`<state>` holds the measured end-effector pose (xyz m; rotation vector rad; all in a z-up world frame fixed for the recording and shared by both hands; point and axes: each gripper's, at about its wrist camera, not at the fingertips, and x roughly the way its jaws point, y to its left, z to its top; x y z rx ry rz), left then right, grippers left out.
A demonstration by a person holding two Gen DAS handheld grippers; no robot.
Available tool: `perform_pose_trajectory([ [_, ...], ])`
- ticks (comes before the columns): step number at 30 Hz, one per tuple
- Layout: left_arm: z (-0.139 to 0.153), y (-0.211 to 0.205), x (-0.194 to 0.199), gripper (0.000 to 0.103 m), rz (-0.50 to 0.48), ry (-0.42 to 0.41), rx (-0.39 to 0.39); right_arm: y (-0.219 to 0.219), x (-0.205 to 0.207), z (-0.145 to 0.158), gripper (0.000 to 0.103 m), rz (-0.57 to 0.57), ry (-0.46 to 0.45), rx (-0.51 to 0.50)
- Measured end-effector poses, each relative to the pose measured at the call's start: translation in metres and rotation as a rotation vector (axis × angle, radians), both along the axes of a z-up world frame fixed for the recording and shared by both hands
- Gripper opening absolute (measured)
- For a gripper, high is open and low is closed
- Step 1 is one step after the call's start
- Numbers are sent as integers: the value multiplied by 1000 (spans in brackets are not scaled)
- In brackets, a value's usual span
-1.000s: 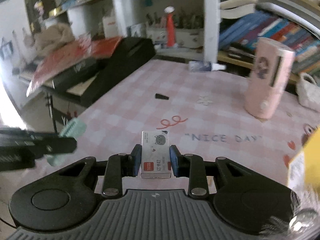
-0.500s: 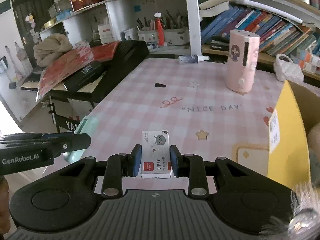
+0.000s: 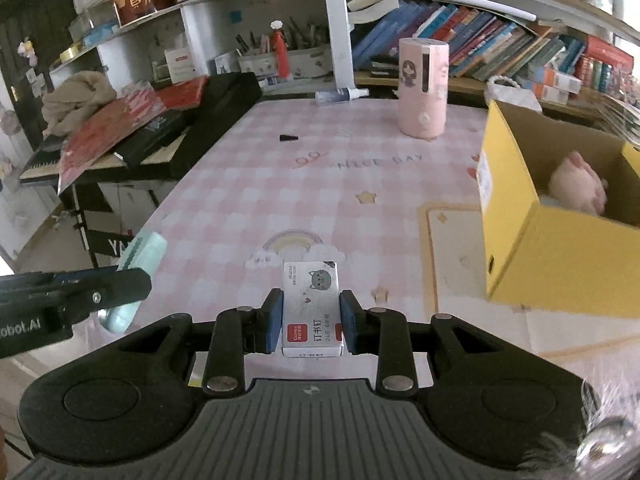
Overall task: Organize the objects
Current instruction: 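Carry the mint-green toy and white card box with both tools toward the yellow box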
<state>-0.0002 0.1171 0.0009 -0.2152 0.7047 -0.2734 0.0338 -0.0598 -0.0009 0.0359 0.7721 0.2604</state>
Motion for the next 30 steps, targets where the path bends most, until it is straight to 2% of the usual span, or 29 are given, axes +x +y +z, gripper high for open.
perform_pose_trajectory([
  [13, -4, -51, -23, 23, -196, 3, 11, -51, -69, -8, 28, -192, 26, 14],
  [23, -7, -93, -17, 23, -287, 12, 24, -93, -87, -16, 28, -300, 61, 37],
  [30, -8, -149, -4, 23, -410, 13, 35, -144, -92, -16, 28, -416, 78, 44],
])
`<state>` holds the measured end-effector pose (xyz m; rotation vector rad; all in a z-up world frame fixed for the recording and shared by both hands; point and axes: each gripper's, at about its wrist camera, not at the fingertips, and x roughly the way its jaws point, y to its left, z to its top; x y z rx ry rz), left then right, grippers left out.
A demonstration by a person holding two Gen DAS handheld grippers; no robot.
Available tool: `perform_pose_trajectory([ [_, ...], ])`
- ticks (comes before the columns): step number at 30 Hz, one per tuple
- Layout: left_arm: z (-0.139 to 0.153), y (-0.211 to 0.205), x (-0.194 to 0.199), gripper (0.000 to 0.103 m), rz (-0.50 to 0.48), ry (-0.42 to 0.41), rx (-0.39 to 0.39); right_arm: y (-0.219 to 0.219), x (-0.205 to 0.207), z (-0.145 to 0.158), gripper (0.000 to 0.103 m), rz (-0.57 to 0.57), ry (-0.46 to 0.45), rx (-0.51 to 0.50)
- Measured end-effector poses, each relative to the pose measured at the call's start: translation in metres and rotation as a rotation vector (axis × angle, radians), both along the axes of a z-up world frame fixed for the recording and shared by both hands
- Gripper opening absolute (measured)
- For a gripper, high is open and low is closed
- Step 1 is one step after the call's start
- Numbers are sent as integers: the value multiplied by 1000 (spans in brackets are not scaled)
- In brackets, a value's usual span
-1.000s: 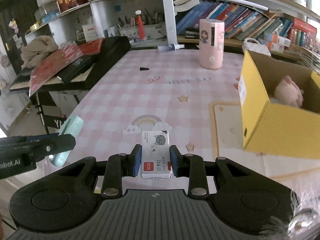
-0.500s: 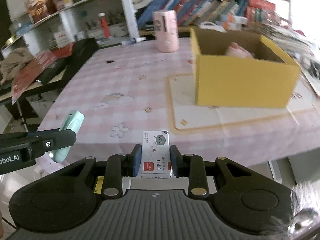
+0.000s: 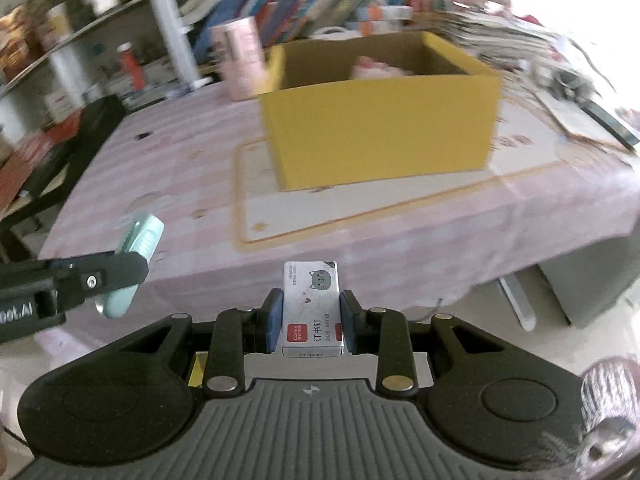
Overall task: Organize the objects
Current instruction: 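Carry the mint-green toy and white card box with both tools toward the yellow box, then lower both tools into the box and open both to release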
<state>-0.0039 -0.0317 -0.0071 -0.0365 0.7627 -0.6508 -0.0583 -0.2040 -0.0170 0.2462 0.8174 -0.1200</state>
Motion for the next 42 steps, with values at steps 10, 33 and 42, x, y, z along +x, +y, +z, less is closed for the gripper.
perform_pose_trajectory([
  [10, 3, -58, 27, 23, -75, -20, -7, -62, 13, 4, 28, -92, 2, -2],
  [33, 24, -149, 150, 23, 94, -140, 34, -130, 163, 43, 28, 149, -269, -220],
  [42, 1, -167, 169, 23, 108, -100, 119, -136, 201, 10, 28, 245, -164, -217],
])
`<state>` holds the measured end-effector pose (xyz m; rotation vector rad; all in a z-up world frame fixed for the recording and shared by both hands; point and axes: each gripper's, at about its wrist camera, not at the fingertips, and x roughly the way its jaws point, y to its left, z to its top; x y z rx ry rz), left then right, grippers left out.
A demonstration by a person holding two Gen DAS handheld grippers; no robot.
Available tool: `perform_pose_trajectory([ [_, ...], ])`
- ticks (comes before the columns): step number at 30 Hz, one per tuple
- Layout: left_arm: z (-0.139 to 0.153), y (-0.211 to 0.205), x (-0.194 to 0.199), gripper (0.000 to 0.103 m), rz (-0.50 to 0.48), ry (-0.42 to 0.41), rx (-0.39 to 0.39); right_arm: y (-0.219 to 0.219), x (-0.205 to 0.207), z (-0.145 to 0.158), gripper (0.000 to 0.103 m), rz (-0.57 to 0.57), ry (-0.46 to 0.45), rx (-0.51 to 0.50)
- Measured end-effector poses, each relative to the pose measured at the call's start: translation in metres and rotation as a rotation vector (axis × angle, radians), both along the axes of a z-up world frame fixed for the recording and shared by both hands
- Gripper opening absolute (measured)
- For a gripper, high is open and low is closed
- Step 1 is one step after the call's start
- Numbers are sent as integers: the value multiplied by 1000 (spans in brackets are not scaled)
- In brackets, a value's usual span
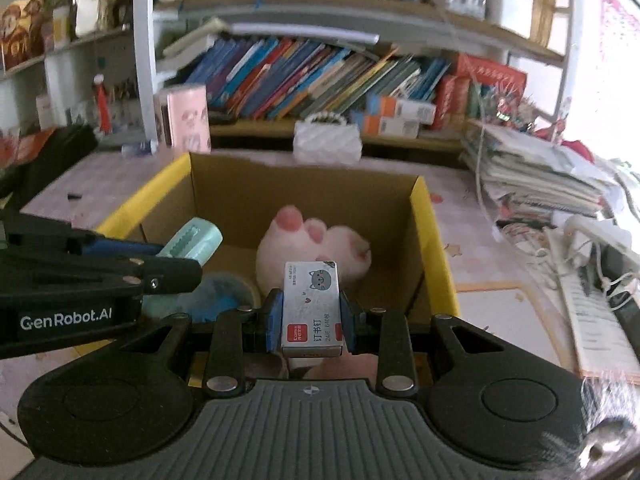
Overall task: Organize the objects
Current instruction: 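Lower both tools into the box and open both to release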
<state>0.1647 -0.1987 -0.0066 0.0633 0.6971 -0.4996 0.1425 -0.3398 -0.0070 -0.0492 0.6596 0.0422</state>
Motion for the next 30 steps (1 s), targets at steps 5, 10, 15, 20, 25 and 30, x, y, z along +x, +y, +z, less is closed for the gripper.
perform_pose_trajectory([
  [5, -10, -6, 5, 23, 6, 29, 38, -7, 10, -8, 28, 14, 43, 40],
  [10, -15, -12, 6, 22, 3, 36, 88, -16, 20, -16, 28, 10, 110, 129],
  [15, -15, -13, 5, 22, 11, 28, 109, -15, 23, -17, 29, 19, 129, 134],
  [20, -14, -13, 4, 23, 23, 27, 114, -15, 23, -17, 29, 23, 136, 134],
  [25, -10, -11, -2, 28, 45, 13, 107, -16, 22, -15, 29, 20, 134, 134],
  [30, 1, -1, -16, 55, 119, -37, 86, -16, 11, -6, 36, 16, 91, 111],
])
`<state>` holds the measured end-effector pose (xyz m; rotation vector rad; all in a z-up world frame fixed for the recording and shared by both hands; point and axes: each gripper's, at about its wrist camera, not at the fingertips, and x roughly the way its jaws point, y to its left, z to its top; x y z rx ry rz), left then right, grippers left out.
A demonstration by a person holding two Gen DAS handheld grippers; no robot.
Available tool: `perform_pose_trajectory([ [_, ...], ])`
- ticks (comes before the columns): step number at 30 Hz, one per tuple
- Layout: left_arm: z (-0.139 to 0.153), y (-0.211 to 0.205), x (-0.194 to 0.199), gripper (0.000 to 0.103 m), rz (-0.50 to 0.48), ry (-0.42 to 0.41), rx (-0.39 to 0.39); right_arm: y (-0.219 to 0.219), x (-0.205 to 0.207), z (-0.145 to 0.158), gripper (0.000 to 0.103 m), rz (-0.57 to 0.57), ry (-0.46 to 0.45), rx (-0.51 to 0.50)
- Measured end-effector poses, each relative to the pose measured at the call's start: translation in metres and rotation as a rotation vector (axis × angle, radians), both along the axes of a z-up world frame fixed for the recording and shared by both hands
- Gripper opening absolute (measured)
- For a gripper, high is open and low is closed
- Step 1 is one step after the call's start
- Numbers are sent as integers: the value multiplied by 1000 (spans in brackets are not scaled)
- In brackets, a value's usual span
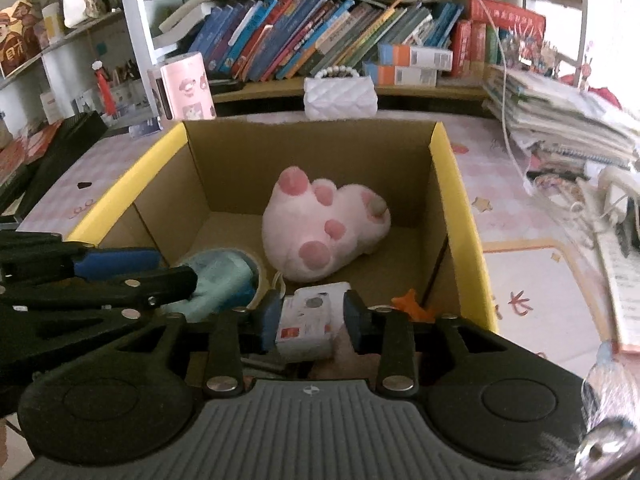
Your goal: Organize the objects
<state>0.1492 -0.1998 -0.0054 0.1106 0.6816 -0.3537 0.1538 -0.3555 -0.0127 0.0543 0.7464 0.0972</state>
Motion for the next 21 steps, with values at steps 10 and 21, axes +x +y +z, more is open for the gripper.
perform_pose_trajectory([
  [10, 36, 40, -47, 88, 104, -137, -88, 12, -39, 33, 75, -88, -127, 1],
  [21, 30, 85, -98, 99, 227, -129, 10, 66, -94, 37, 103, -157, -189, -99],
])
